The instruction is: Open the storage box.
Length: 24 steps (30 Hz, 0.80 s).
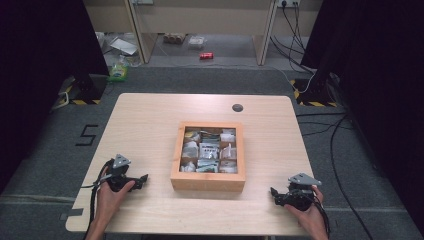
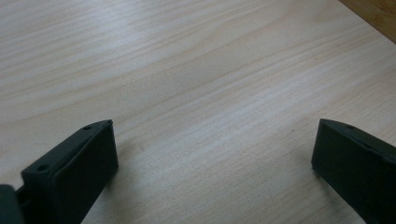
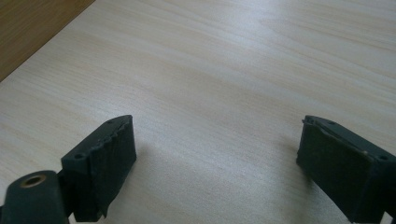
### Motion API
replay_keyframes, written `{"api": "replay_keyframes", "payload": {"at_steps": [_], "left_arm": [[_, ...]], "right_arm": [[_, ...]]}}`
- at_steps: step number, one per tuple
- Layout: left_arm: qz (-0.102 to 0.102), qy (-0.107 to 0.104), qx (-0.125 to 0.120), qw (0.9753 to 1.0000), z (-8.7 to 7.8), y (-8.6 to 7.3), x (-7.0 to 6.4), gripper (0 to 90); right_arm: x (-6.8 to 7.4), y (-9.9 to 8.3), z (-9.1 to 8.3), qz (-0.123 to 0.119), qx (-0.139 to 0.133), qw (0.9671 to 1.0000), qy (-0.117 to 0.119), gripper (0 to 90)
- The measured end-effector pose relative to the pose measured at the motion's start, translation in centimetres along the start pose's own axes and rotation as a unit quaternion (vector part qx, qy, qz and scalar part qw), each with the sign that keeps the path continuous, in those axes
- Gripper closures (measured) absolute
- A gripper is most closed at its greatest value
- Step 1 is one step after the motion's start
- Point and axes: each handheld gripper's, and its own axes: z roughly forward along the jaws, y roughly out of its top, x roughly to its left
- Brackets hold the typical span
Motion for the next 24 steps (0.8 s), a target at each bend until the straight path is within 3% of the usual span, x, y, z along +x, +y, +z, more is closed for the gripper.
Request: {"api": "replay_keyframes", "payload": {"at_steps": [8,14,24], "left_arm": [[0.0,0.0,0.0,1.0,0.0,0.0,0.0,0.0],[0.001,0.0,0.001,1.0,0.0,0.0,0.0,0.0],[0.0,0.0,0.0,1.0,0.0,0.0,0.0,0.0]], "right_arm": [[-0.1,0.1,-0.1,0.005,-0.002,1.0,-0.008,17.3],[0.5,0.7,-0.1,-0.003,-0.013,0.9998,0.011,16.9],[2.8,1.6,-1.0,-0.021,-0.043,0.9976,0.049,17.7]]}}
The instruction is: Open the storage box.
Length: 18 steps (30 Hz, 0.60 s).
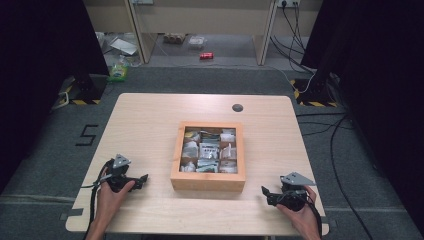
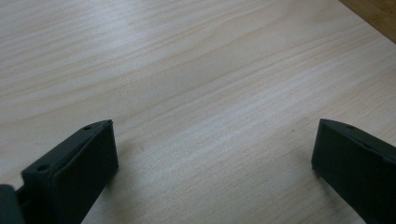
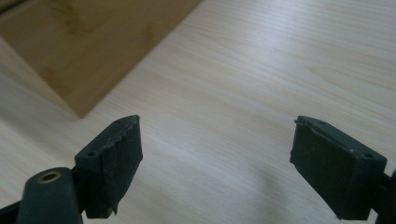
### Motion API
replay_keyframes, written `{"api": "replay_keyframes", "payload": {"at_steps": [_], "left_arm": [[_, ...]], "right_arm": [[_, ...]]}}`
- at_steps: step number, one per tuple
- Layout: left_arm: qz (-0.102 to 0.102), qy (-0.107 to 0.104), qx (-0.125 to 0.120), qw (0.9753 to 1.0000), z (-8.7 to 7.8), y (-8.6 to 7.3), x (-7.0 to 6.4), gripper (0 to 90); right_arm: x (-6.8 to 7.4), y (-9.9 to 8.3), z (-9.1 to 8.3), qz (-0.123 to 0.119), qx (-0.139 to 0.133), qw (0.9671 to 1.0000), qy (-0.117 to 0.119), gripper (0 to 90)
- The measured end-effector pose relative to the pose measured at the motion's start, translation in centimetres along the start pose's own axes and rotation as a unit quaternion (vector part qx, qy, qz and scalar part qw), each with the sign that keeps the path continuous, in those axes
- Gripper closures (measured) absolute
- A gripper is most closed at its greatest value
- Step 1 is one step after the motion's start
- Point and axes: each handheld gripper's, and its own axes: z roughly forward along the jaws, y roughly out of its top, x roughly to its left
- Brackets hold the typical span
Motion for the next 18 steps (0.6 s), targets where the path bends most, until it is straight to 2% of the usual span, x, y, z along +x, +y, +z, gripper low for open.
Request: {"api": "replay_keyframes", "payload": {"at_steps": [5,7,18], "left_arm": [[0.0,0.0,0.0,1.0,0.0,0.0,0.0,0.0],[0.0,0.0,0.0,1.0,0.0,0.0,0.0,0.0],[0.0,0.0,0.0,1.0,0.0,0.0,0.0,0.0]], "right_arm": [[1.2,0.4,-0.6,-0.001,-0.024,0.9994,0.023,21.4],[1.6,0.6,-0.8,-0.009,-0.032,0.999,0.031,23.2],[4.0,1.3,-1.0,-0.025,-0.047,0.9958,0.074,35.6]]}}
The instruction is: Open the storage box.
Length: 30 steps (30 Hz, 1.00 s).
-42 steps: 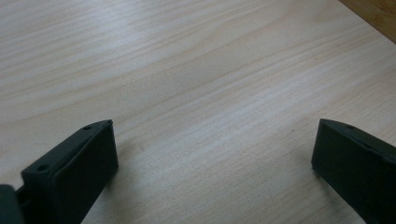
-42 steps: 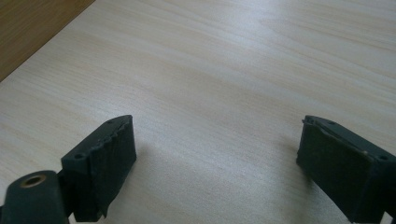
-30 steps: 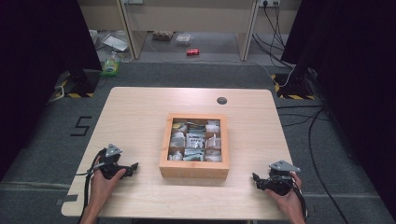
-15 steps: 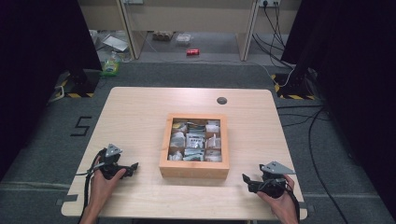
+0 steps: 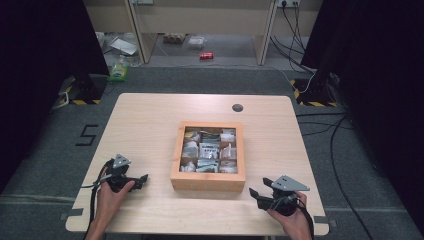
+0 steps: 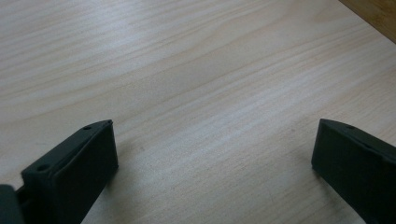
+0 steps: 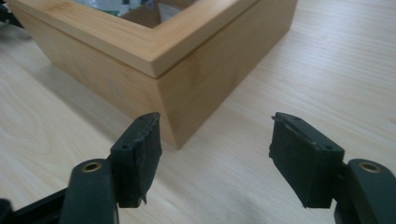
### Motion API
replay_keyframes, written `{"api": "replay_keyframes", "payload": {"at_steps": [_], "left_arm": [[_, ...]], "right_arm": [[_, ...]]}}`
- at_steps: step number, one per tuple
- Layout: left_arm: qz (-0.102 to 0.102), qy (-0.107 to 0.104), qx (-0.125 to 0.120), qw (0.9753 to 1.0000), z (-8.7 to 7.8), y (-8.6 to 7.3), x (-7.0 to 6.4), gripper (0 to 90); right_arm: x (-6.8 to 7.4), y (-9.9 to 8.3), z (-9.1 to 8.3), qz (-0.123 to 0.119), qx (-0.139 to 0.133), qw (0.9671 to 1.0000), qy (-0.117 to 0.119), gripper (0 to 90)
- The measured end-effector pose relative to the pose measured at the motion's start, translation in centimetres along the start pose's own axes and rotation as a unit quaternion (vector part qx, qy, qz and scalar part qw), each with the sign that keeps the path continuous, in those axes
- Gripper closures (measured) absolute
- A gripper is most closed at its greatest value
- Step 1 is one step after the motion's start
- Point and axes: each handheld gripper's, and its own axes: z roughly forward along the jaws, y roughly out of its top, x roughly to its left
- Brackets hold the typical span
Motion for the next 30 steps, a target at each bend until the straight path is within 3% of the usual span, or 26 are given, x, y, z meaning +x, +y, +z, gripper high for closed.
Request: {"api": "replay_keyframes", "payload": {"at_steps": [6,12,17,24,30], "left_arm": [[0.0,0.0,0.0,1.0,0.0,0.0,0.0,0.0],[0.0,0.0,0.0,1.0,0.0,0.0,0.0,0.0],[0.001,-0.001,0.0,1.0,0.0,0.0,0.0,0.0],[0.001,-0.001,0.0,1.0,0.0,0.0,0.0,0.0],[0.001,-0.001,0.0,1.0,0.0,0.0,0.0,0.0]], "right_arm": [[1.0,0.3,0.5,-0.013,-0.005,0.9998,0.011,39.2],[1.5,0.5,1.0,-0.011,-0.007,0.9998,0.012,44.0],[2.1,0.7,1.6,-0.029,-0.006,0.9995,0.008,48.7],[2.8,1.3,2.2,-0.049,-0.034,0.9982,0.013,54.3],[2.8,1.3,2.4,-0.056,-0.027,0.998,0.01,56.0]]}}
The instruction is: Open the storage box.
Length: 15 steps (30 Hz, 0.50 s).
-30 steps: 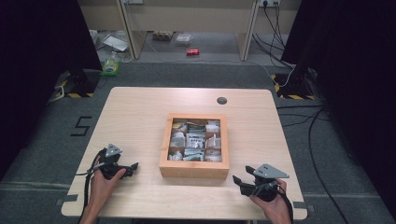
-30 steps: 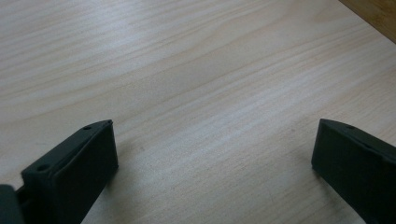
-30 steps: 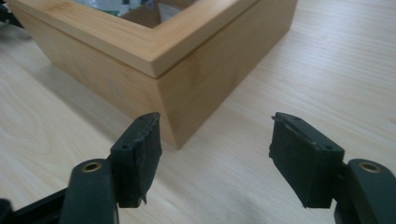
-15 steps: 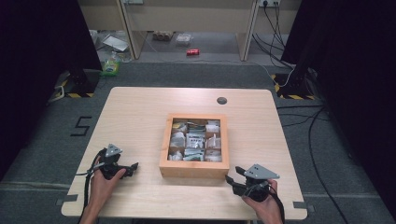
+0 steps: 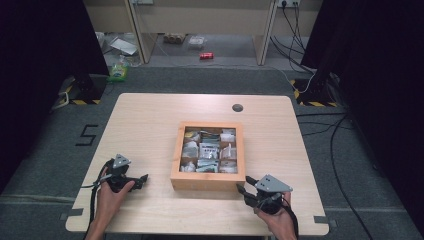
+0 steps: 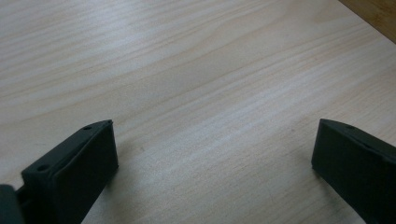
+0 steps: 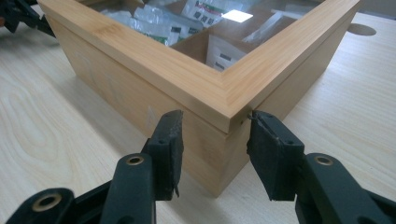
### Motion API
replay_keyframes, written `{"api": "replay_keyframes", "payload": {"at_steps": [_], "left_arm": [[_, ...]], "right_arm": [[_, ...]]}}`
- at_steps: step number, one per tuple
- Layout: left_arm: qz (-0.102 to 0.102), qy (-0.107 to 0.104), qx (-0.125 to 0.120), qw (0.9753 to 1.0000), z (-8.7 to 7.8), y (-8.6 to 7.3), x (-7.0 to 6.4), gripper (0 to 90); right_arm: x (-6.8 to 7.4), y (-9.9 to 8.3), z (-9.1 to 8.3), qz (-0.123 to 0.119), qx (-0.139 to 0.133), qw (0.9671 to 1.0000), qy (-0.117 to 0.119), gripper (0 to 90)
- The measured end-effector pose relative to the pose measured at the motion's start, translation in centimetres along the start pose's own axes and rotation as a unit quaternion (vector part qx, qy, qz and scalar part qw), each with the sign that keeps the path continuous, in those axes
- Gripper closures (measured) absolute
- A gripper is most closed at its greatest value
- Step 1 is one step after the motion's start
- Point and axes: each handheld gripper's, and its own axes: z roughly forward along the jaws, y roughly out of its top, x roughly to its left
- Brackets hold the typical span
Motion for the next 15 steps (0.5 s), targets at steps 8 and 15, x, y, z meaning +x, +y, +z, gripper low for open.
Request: {"api": "replay_keyframes", "payload": {"at_steps": [8,15], "left_arm": [[0.0,0.0,0.0,1.0,0.0,0.0,-0.01,0.0],[0.0,0.0,0.0,1.0,0.0,0.0,-0.01,0.0]], "right_arm": [[-0.21,0.17,0.47,0.002,-0.005,1.0,-0.001,53.1],[-0.3,0.37,0.46,0.006,-0.014,0.9999,0.002,53.5]]}}
